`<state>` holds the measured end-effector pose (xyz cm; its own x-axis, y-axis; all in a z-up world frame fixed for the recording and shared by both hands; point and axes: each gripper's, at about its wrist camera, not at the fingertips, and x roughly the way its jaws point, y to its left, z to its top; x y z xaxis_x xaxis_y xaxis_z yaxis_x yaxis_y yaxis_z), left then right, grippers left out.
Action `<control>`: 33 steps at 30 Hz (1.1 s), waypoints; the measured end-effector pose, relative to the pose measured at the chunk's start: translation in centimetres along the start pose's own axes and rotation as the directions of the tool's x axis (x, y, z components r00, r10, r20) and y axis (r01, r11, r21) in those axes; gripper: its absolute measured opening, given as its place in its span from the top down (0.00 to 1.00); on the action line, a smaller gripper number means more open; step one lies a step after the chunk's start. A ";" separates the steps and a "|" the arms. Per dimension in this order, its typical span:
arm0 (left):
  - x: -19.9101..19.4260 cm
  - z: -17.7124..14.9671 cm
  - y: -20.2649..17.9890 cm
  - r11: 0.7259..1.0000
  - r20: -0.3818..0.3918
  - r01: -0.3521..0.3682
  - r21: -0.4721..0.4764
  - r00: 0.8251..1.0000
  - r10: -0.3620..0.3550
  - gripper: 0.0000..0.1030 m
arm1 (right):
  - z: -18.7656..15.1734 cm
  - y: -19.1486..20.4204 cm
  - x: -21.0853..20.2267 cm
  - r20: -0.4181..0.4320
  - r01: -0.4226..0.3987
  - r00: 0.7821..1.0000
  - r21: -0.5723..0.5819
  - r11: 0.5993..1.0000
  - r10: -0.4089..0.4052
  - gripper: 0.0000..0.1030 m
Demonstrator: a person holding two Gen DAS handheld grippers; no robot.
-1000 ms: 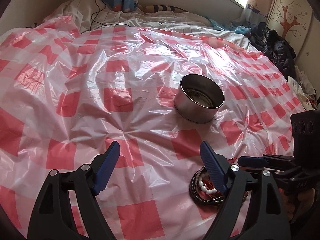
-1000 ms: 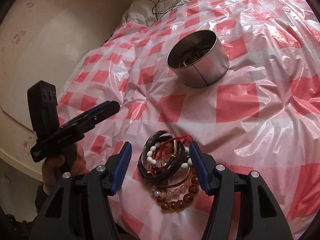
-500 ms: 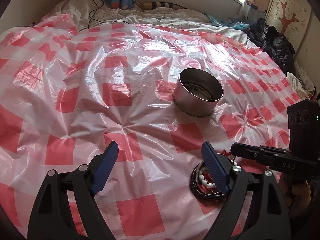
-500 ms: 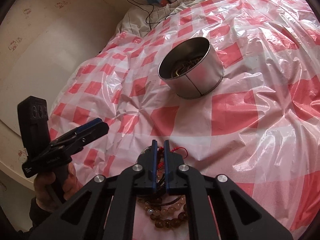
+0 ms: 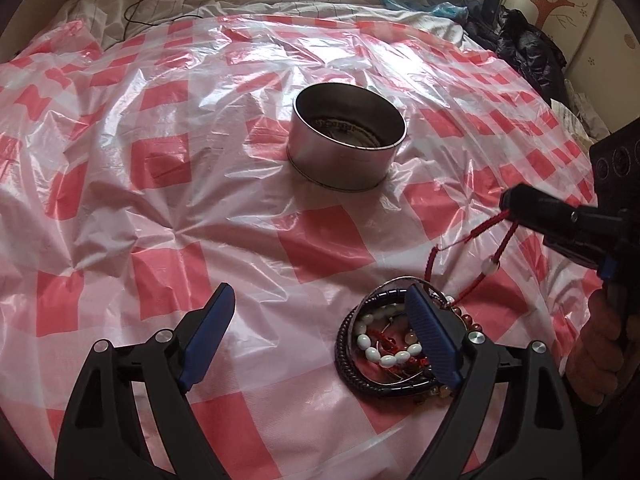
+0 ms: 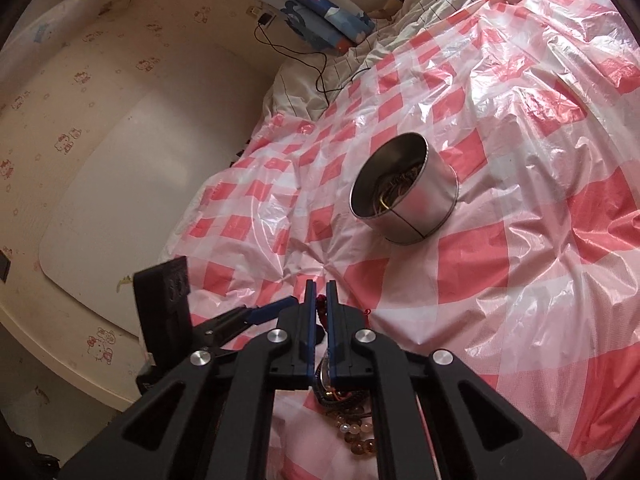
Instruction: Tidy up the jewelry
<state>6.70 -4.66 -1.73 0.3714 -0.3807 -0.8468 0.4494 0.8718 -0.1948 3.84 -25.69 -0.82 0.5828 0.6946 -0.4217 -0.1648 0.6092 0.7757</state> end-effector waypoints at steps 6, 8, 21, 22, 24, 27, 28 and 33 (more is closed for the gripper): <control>1.6 -0.6 -1.7 0.998 -0.034 0.018 0.057 0.999 -0.016 0.23 | 0.4 -0.5 -0.5 0.014 -0.014 1.000 0.036 0.999 0.013 0.95; 2.1 -0.7 -2.0 0.997 -0.054 0.049 0.054 0.997 -0.046 0.48 | 0.5 -0.8 -0.7 0.019 -0.016 1.000 0.046 0.999 0.015 0.95; 0.1 0.4 -0.5 0.983 0.003 0.180 -0.028 0.984 -0.180 0.95 | 0.8 -1.9 -1.6 0.059 -0.015 0.998 0.091 0.996 0.009 0.95; -0.2 0.5 -0.3 0.979 0.013 0.200 -0.042 0.980 -0.199 0.95 | 0.9 -1.9 -1.6 0.060 -0.015 0.998 0.092 0.996 0.010 0.95; -0.6 0.8 0.3 0.967 0.030 0.244 -0.071 0.970 -0.242 0.95 | 0.9 -2.0 -1.6 0.062 -0.014 0.998 0.092 0.996 0.008 0.95; -0.8 1.0 0.9 0.973 0.030 0.211 -0.095 0.977 -0.209 0.95 | 1.0 -2.0 -1.7 0.060 -0.013 0.998 0.090 0.996 0.008 0.95; -0.7 1.0 1.1 0.976 0.026 0.192 -0.102 0.981 -0.190 0.95 | 1.0 -2.0 -1.7 0.061 -0.014 0.998 0.091 0.996 0.008 0.95; -1.2 1.3 1.6 0.966 0.056 0.229 -0.120 0.973 -0.223 0.95 | 0.9 -1.8 -1.8 0.065 -0.019 0.998 0.087 0.996 0.013 0.95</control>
<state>8.00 -3.22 -0.42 0.3067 -0.5825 -0.7528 0.4214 0.7922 -0.4414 3.84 -28.40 -1.05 0.6314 0.6760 -0.3798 -0.1063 0.5607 0.8212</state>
